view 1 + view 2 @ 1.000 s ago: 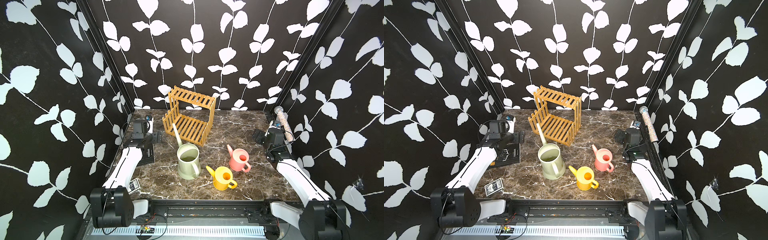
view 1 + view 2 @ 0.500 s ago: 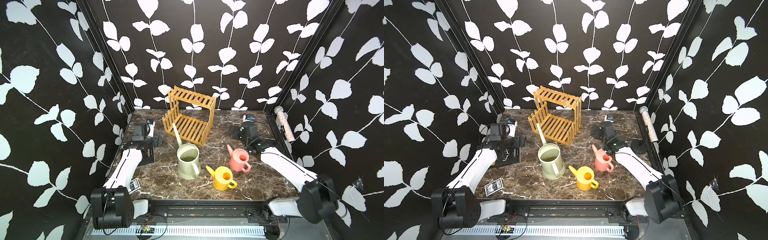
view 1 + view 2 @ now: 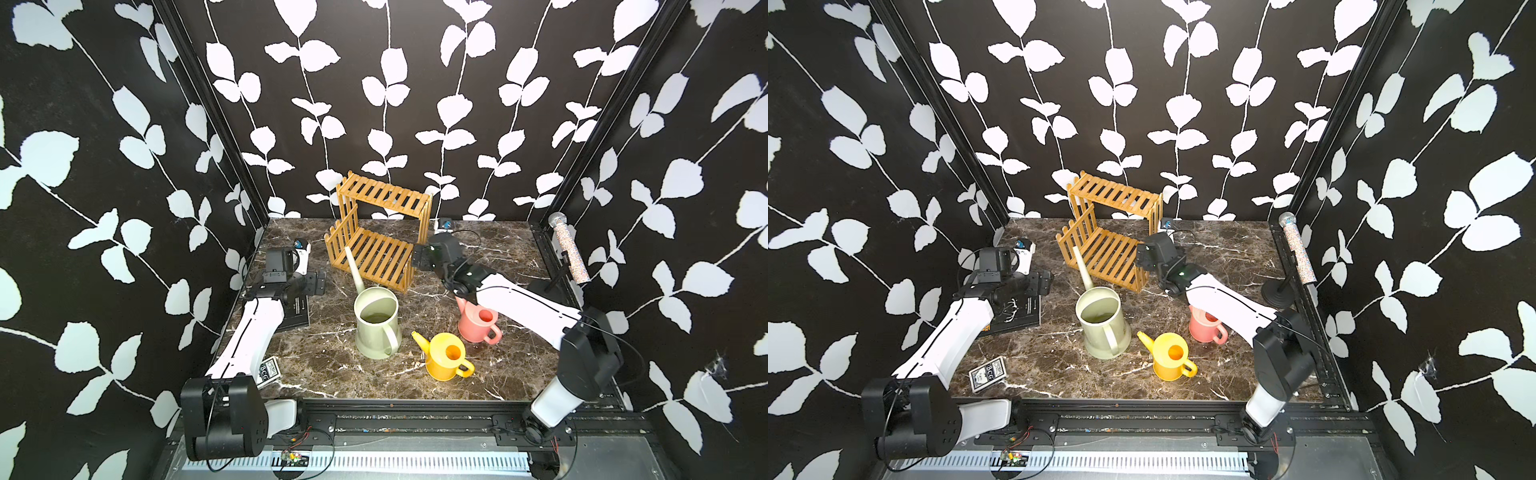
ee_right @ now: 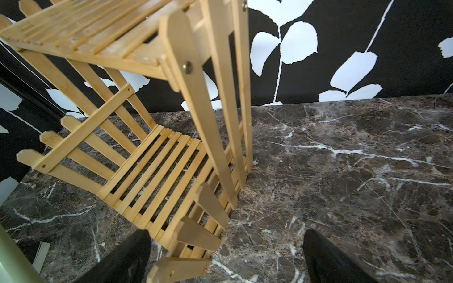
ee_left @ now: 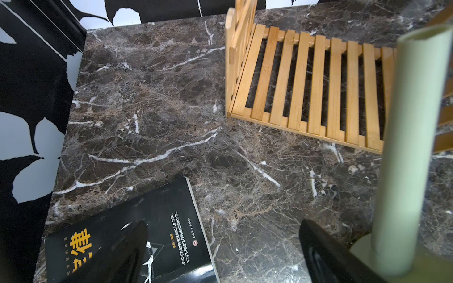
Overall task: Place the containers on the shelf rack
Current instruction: Adjust the shelf at the center of the board.
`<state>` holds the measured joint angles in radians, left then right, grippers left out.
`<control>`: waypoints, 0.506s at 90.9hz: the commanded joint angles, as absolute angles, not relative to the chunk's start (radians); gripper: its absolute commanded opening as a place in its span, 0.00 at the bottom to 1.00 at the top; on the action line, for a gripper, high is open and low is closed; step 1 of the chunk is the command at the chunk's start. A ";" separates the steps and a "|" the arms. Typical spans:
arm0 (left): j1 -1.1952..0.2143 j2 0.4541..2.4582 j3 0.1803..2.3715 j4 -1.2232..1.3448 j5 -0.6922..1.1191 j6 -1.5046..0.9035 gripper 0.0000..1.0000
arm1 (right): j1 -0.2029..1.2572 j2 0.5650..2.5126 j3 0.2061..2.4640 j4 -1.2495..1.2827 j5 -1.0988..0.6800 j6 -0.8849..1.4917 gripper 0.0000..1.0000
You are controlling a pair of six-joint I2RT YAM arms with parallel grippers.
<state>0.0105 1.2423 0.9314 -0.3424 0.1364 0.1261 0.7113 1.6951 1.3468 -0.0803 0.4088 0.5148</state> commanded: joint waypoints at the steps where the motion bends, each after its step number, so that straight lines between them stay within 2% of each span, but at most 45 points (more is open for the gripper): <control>1: 0.019 1.212 0.914 -0.345 0.152 0.142 0.98 | 0.739 1.756 1.421 -0.122 0.455 0.552 0.98; 28: 0.023 1.206 0.919 -0.347 0.171 0.130 0.99 | 0.764 1.849 1.498 -0.241 0.512 0.699 0.99; 46: 0.023 1.209 0.902 -0.330 0.183 0.130 0.99 | 0.763 1.872 1.509 -0.278 0.553 0.708 0.99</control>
<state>0.0170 1.2358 0.9134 -0.3332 0.1623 0.1291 0.7593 1.8584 1.4731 -0.2386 0.4904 0.6746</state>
